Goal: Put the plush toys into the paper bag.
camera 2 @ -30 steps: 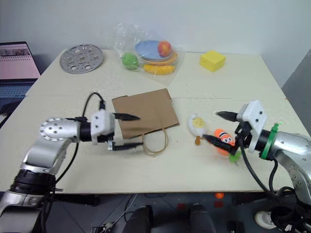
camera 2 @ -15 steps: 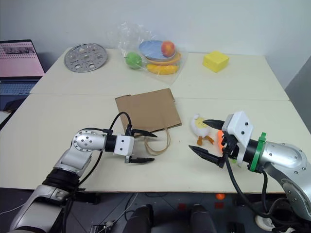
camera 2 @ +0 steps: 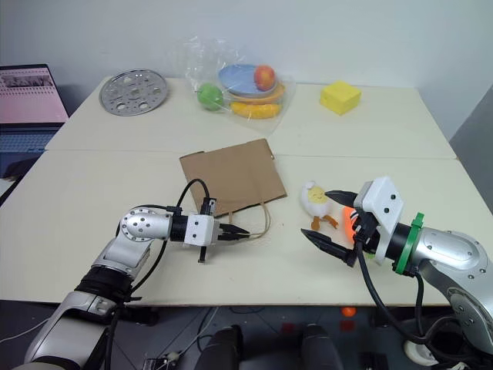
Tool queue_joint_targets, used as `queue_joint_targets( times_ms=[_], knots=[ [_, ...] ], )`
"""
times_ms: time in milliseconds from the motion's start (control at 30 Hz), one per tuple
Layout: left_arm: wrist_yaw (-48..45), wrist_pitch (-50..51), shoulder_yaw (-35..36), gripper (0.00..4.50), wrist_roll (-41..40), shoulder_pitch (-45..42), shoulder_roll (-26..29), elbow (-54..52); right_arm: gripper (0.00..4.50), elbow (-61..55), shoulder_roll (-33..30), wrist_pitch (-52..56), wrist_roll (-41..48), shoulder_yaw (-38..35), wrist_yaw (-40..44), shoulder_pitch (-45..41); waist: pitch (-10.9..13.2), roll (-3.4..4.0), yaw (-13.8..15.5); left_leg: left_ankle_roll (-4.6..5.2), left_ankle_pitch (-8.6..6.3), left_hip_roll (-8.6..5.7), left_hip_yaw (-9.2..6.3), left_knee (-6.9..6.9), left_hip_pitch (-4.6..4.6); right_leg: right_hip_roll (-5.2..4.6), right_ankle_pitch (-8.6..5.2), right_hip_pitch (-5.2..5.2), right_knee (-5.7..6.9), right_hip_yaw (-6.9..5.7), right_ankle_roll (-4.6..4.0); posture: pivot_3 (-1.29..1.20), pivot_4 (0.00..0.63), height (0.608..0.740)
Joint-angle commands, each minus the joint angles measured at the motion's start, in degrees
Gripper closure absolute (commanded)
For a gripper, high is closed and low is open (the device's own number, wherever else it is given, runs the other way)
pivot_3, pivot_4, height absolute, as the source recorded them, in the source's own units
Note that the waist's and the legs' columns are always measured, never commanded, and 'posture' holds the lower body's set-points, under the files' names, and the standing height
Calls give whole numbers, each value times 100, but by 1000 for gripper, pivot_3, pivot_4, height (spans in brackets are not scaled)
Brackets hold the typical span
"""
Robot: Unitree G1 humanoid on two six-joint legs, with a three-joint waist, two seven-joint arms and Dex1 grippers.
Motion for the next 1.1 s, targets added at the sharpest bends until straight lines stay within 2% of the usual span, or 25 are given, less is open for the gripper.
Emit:
queue_joint_targets(
  times_ms=[33,100,267,400,500,600,733,900,967,1100],
  knots=[
    [-203,792,239,4473,-635,20,12,-478,0,-100,-21,-165,-67,-37,13,6,0,0,-2,0,0,0,0,0,0,0,0,0,0,0,0,0,150,740],
    [-314,1314,326,4473,-933,18,60,-707,0,-70,-6,-194,-96,-9,27,15,0,0,-6,0,0,0,-1,0,0,0,0,0,1,-1,0,0,150,740],
    [-256,4310,898,4473,-2277,-624,262,-1303,0,118,111,-261,-229,127,-39,-39,1,-1,-28,0,0,0,-9,4,0,2,-2,1,6,-7,3,0,150,740],
    [-68,5219,1249,4473,-2632,-1067,250,-1287,0,299,324,-378,-720,628,-265,-203,0,-1,-49,0,0,0,-11,5,-1,2,-3,2,5,-9,4,0,150,740],
    [84,5531,1426,4473,-2752,-1321,172,-1300,0,652,776,-347,-1137,1253,-625,-601,0,-1,-89,0,1,0,-12,5,0,4,-3,1,6,-10,4,0,150,740],
    [95,5754,1519,4500,-2859,-1436,123,-1395,569,1041,1431,-228,-1317,1636,-970,-1090,1,0,-138,1,1,1,-12,6,1,5,-2,1,8,-9,3,0,150,740],
    [131,5868,1562,4500,-2836,-1534,97,-1382,2025,1606,2251,-159,-1662,1972,-1463,-1607,1,0,-133,0,1,3,-16,3,-1,9,1,-3,9,-11,1,0,150,740],
    [112,6072,1639,4500,-2900,-1692,75,-1397,3881,2620,2985,-615,-2199,2439,-1564,-2225,1,0,-102,0,1,4,-21,0,-2,10,7,-3,10,-17,-9,0,150,740],
    [146,6090,1678,4500,-2902,-1754,83,-1404,4482,3105,3307,-852,-2413,2606,-1581,-2434,1,0,-108,0,1,4,-20,1,-2,10,7,-3,9,-17,-8,0,150,740],
    [159,6127,1746,4500,-2930,-1792,134,-1433,4482,4380,3924,-1438,-2837,2677,-1753,-2810,1,0,-114,0,1,4,-21,1,-2,10,7,-3,10,-17,-8,0,150,740]
  ],
)
